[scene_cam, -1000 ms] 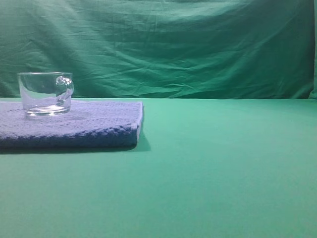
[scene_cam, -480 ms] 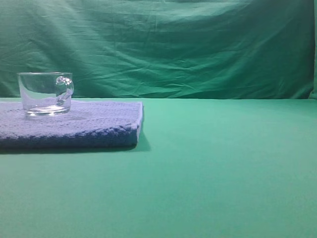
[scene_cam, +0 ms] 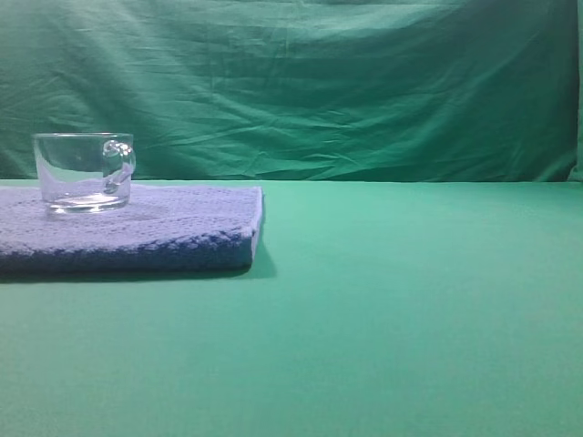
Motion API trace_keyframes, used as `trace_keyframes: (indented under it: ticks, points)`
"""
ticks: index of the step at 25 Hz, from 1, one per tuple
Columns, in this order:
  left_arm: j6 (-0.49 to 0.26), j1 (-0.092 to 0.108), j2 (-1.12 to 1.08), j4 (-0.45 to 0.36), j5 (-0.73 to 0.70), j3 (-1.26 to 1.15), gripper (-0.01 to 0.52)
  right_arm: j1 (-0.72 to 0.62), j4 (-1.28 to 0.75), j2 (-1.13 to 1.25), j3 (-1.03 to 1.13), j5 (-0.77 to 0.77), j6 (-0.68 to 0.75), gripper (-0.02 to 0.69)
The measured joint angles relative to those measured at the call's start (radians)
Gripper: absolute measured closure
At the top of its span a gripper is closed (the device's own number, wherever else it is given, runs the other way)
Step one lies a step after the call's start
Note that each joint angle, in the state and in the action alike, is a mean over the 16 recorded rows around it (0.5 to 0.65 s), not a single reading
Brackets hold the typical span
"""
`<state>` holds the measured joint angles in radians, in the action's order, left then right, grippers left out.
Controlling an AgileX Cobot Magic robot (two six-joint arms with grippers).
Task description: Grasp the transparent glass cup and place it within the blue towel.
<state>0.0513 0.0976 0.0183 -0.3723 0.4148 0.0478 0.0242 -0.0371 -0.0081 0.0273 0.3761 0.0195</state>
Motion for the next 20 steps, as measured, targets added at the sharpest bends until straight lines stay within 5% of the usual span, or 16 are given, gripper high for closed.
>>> trace_keyframes:
  ticks: [20]
  points:
    - [0.000, 0.000, 0.000, 0.000, 0.000, 0.000, 0.514, 0.000, 0.000, 0.000, 0.000, 0.004, 0.000, 0.665]
